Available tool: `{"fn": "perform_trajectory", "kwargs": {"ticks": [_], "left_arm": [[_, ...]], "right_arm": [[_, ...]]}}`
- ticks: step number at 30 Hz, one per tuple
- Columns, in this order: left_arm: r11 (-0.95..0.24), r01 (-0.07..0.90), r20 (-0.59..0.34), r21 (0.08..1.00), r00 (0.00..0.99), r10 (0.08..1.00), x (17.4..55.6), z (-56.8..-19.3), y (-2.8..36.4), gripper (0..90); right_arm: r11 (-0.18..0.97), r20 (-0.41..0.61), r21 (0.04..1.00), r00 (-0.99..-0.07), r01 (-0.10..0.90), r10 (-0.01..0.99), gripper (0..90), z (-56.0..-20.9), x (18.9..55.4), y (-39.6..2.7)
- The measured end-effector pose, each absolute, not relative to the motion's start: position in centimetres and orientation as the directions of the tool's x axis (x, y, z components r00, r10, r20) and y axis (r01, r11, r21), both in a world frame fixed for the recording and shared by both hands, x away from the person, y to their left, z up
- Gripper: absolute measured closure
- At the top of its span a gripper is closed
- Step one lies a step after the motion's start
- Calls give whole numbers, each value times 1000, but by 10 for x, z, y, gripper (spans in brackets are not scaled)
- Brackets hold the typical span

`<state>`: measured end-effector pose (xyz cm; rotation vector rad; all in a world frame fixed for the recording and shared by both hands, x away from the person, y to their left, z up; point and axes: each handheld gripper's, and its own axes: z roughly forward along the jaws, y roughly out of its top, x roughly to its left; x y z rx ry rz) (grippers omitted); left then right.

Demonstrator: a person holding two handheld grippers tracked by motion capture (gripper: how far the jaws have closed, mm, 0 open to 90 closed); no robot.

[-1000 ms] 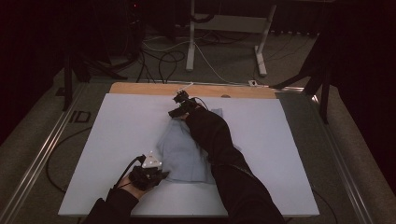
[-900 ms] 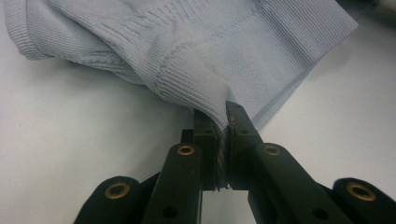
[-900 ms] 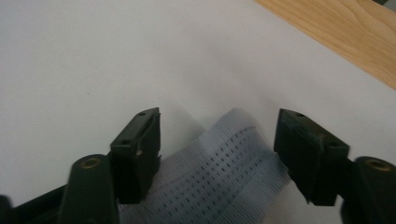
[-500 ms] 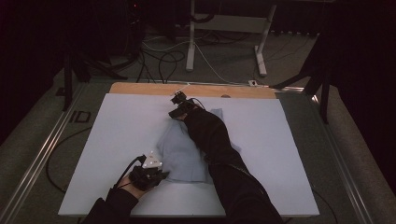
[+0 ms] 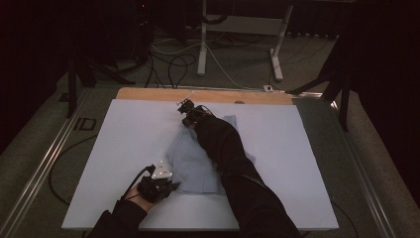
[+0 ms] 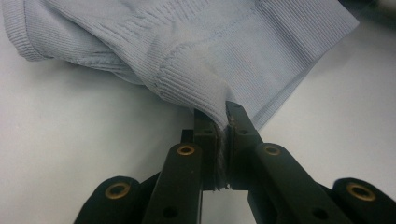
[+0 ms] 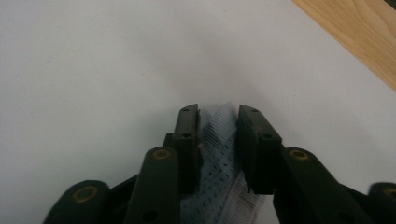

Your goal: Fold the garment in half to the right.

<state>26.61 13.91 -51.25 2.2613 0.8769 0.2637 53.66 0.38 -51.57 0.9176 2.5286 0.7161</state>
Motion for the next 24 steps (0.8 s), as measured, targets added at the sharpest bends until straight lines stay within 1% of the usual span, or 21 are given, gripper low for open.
{"fn": "perform_trajectory", "kwargs": {"ticks": [6,8,17,24], "left_arm": [[-534,518,-57,668,751,658,266,-513,140,863],[-533,518,-58,669,751,657,266,-512,140,864],[-528,514,-68,676,757,649,265,-509,140,865],[-524,506,-77,685,766,638,264,-505,138,867]], "right_arm": [[676,-168,560,-733,479,659,847,-514,536,4],[675,-158,560,-738,480,657,865,-512,536,4],[667,-146,591,-753,454,642,873,-503,533,3],[684,-167,596,-768,421,618,873,-492,531,1]]}}
